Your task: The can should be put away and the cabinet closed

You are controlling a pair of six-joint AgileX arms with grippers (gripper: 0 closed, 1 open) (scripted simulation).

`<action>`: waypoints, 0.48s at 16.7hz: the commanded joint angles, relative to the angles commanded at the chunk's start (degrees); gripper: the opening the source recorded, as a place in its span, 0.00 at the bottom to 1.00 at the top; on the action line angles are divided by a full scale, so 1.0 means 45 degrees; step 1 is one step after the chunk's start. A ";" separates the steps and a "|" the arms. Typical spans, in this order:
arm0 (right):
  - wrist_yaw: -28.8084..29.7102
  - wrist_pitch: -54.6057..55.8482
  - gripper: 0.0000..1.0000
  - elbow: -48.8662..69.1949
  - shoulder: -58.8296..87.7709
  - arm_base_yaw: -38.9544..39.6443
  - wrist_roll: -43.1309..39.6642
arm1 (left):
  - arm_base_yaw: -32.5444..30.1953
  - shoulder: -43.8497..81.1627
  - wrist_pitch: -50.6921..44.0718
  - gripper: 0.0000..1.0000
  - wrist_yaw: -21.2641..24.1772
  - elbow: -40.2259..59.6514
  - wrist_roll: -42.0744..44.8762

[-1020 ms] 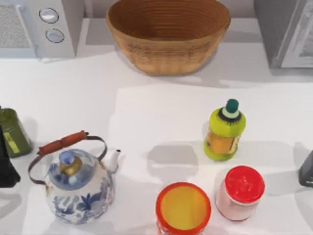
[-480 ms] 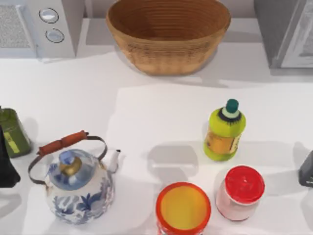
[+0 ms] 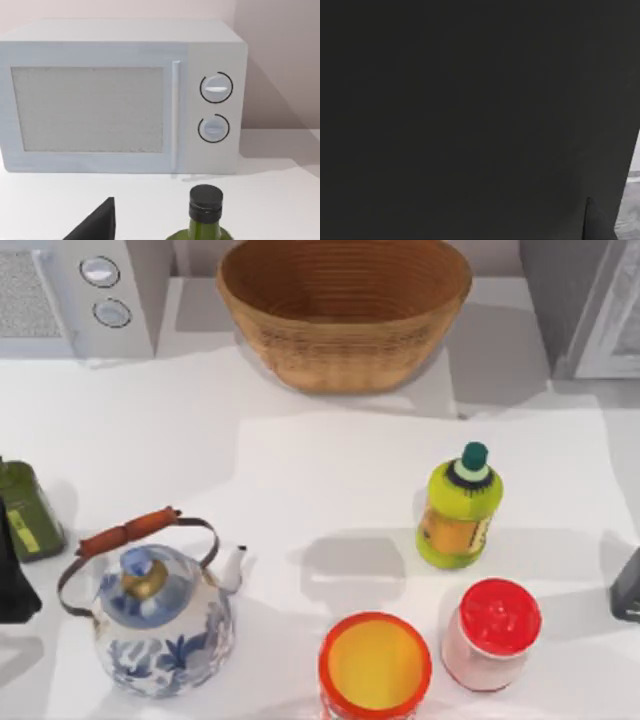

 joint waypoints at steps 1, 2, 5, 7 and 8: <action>0.1100 0.0003 1.00 -0.0046 -0.0107 0.1104 0.0007 | 0.0000 0.0000 0.0000 1.00 0.0000 0.0000 0.0000; 0.2077 0.0010 1.00 -0.0106 -0.0219 0.2080 0.0015 | 0.0000 0.0000 0.0000 1.00 0.0000 0.0000 0.0000; 0.4209 0.0027 1.00 -0.0318 -0.0519 0.4206 0.0050 | 0.0000 0.0000 0.0000 1.00 0.0000 0.0000 0.0000; 0.4951 0.0032 1.00 -0.0430 -0.0645 0.4946 0.0070 | 0.0000 0.0000 0.0000 1.00 0.0000 0.0000 0.0000; 0.5122 0.0032 1.00 -0.0460 -0.0674 0.5116 0.0076 | 0.0000 0.0000 0.0000 1.00 0.0000 0.0000 0.0000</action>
